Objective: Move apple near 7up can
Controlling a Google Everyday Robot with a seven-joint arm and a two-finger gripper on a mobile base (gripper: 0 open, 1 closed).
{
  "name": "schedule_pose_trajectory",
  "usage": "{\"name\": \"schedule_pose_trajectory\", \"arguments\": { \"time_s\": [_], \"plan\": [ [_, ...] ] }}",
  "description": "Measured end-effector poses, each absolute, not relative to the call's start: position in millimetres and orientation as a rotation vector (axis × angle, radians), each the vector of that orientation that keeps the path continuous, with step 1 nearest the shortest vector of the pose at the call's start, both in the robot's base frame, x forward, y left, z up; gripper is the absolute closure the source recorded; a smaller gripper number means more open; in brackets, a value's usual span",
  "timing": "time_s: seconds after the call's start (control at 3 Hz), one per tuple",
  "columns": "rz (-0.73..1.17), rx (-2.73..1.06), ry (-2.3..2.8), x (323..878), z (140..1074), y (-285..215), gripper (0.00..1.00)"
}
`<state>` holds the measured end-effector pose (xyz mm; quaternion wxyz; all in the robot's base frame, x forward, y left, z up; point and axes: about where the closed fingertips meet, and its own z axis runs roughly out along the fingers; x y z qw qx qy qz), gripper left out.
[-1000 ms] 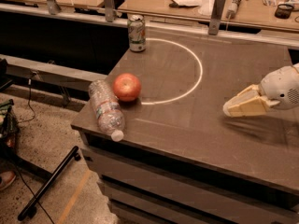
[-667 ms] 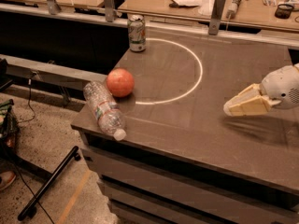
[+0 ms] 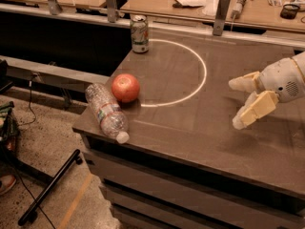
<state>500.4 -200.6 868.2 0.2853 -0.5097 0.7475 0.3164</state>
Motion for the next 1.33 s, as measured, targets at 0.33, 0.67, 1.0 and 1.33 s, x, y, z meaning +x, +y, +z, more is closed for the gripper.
{"name": "schedule_pose_trajectory", "arguments": {
  "time_s": [0.33,0.67,1.0,1.33],
  "plan": [
    [0.819,-1.417,1.960,517,882,-175,0.00],
    [0.808,-1.484,1.873,535,902,-131,0.00],
    [0.790,-1.493,1.805,550,900,-92,0.00],
    [0.790,-1.493,1.805,550,900,-92,0.00]
  ]
}}
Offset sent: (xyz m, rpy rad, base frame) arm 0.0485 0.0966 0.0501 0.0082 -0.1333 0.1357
